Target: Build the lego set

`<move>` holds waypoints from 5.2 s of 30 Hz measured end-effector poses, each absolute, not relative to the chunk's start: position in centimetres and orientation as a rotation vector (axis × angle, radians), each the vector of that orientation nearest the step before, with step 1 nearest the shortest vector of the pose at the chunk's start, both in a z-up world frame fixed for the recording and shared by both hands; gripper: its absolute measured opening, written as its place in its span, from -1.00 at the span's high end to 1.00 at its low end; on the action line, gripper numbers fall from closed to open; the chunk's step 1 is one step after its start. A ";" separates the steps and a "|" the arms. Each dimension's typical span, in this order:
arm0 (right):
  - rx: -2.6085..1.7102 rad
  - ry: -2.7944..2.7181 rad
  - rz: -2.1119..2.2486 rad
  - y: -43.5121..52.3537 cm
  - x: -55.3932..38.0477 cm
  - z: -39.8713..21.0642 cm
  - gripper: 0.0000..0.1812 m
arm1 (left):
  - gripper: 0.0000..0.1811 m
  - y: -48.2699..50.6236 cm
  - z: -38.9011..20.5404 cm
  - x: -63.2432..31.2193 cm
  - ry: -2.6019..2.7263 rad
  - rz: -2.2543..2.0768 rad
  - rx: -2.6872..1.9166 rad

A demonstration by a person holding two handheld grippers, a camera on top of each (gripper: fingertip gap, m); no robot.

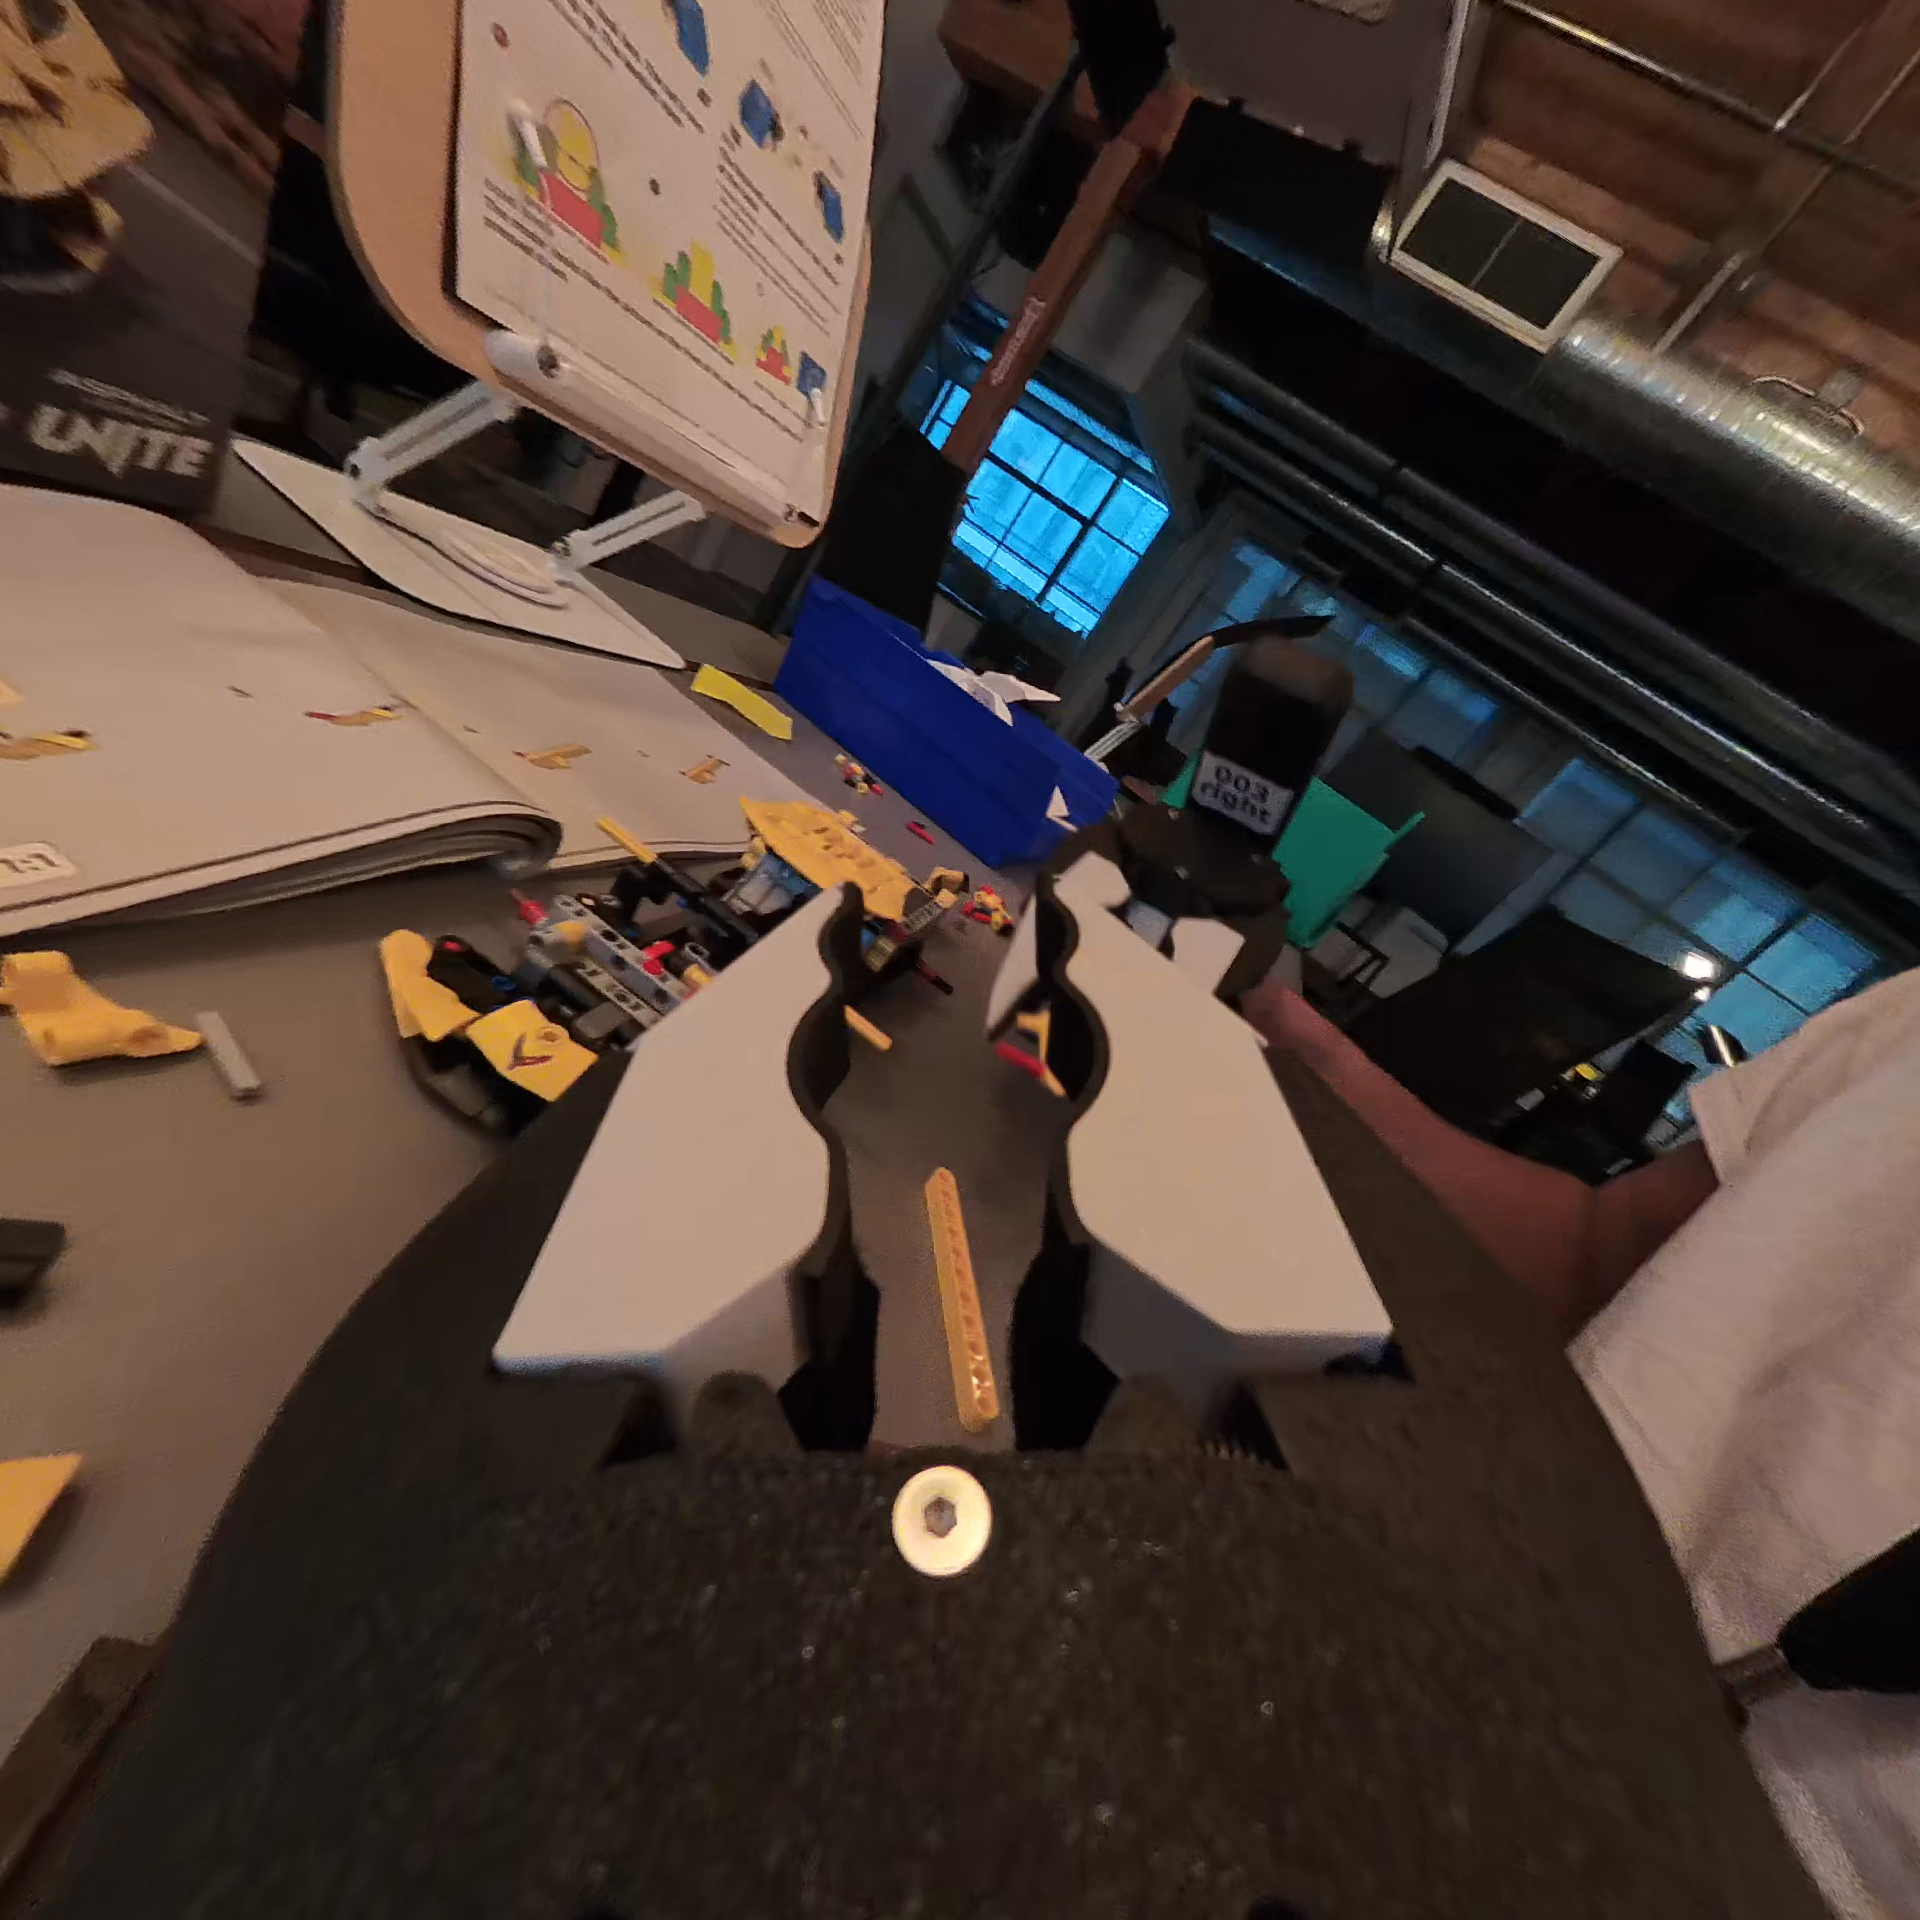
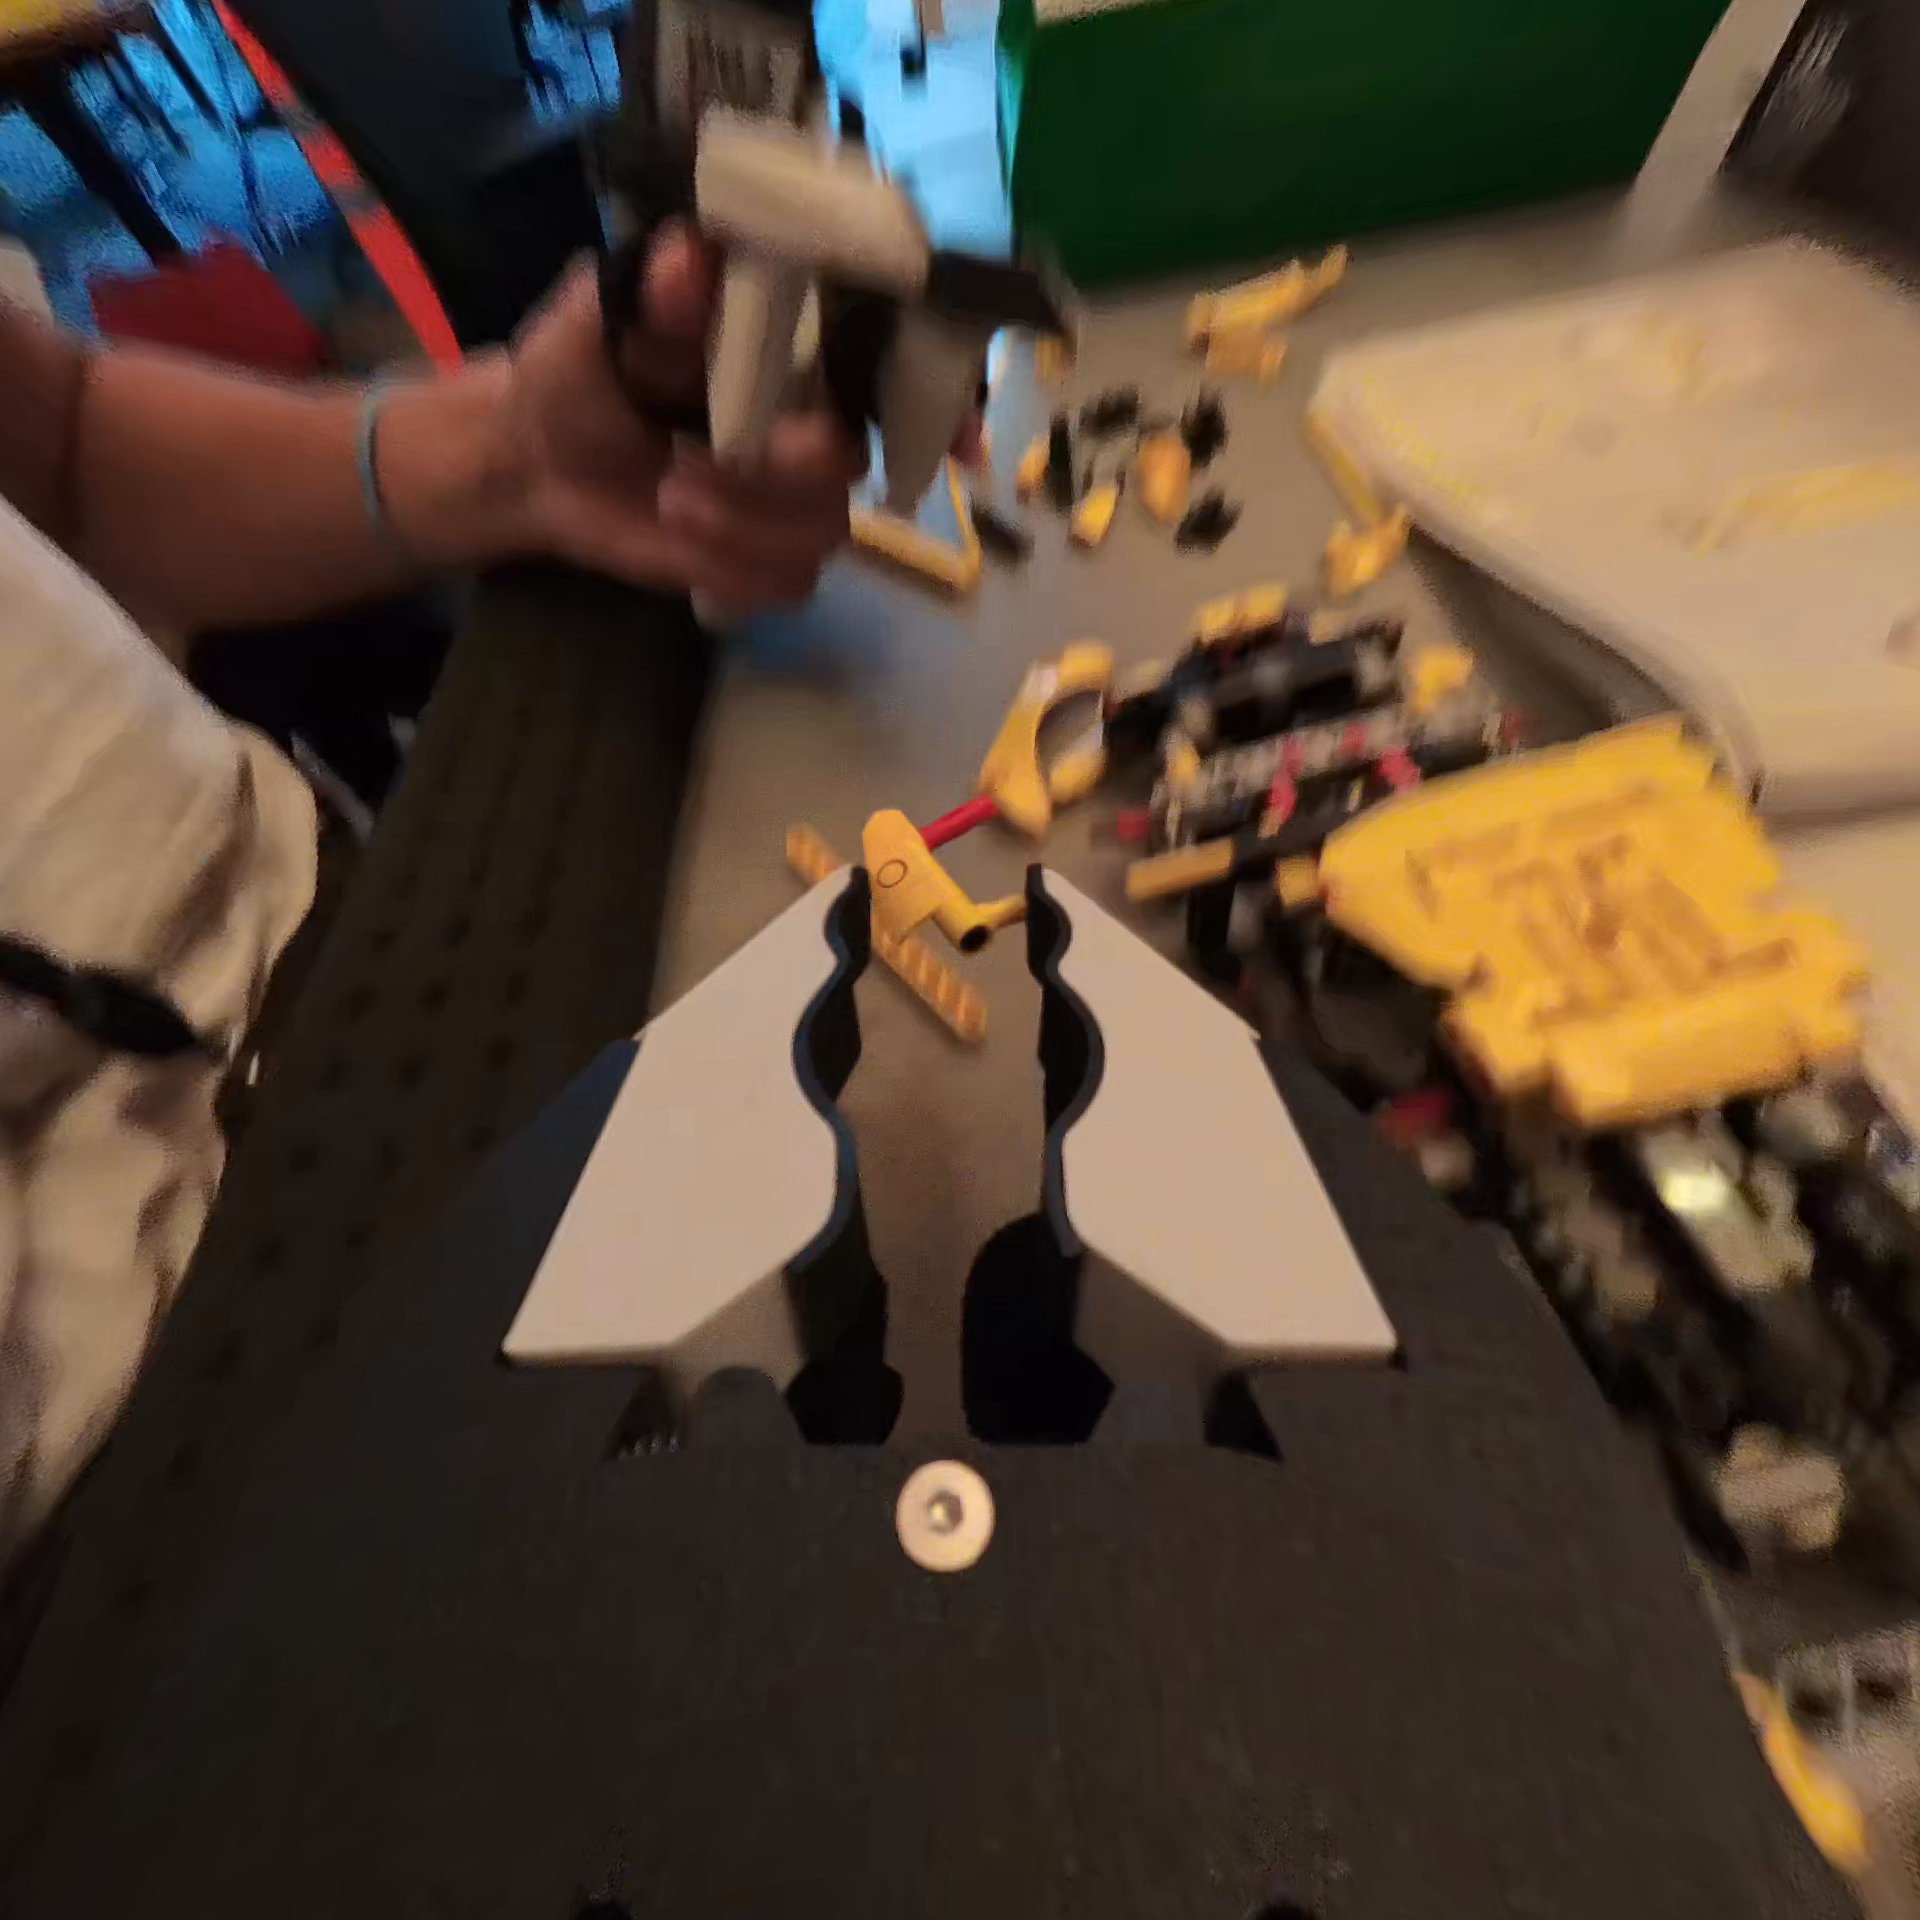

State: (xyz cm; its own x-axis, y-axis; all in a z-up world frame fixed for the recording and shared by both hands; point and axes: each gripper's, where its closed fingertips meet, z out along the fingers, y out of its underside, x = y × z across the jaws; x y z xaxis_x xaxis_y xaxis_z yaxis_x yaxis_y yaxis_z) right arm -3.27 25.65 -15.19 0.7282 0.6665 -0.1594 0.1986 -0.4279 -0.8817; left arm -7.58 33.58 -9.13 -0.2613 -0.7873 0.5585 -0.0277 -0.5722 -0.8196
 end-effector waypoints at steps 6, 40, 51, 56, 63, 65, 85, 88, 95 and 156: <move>-2.166 -0.718 0.544 22.1 -1.2 -18.7 0.68 | 0.64 33.3 -9.4 -6.7 1.050 -1.871 -1.473; -2.211 -0.308 0.373 17.9 6.8 -17.0 0.60 | 0.71 30.6 -12.0 -6.2 1.415 -1.535 -1.410; -2.183 -0.526 0.474 21.7 -1.9 -18.4 0.60 | 0.68 25.4 -19.7 -8.1 2.122 -0.964 -1.419; -2.042 -0.496 0.587 23.1 -4.1 -16.6 0.70 | 0.83 25.0 -21.1 -9.1 2.230 -0.853 -1.350; -2.024 -0.454 0.665 22.1 -2.4 -15.4 0.41 | 0.92 26.3 -19.2 -6.5 2.135 -0.396 -0.800; -2.073 -0.462 0.676 21.9 -2.0 -15.5 0.42 | 0.92 25.3 -18.3 -5.6 2.090 -0.318 -0.579; -2.082 -0.642 0.711 20.7 -3.1 -15.1 0.91 | 0.93 21.3 -14.1 -3.1 1.896 -0.244 -0.264; -2.054 -0.629 0.721 20.7 -3.0 -14.9 0.91 | 0.93 21.4 -14.0 -3.1 1.892 -0.258 -0.278; -1.992 -0.605 0.772 20.6 -2.7 -14.2 1.00 | 0.93 21.3 -15.0 -3.7 1.923 -0.315 -0.330; -2.172 -0.574 0.607 21.6 -0.2 -17.6 0.70 | 0.92 24.3 -19.4 -4.4 2.108 -0.741 -1.018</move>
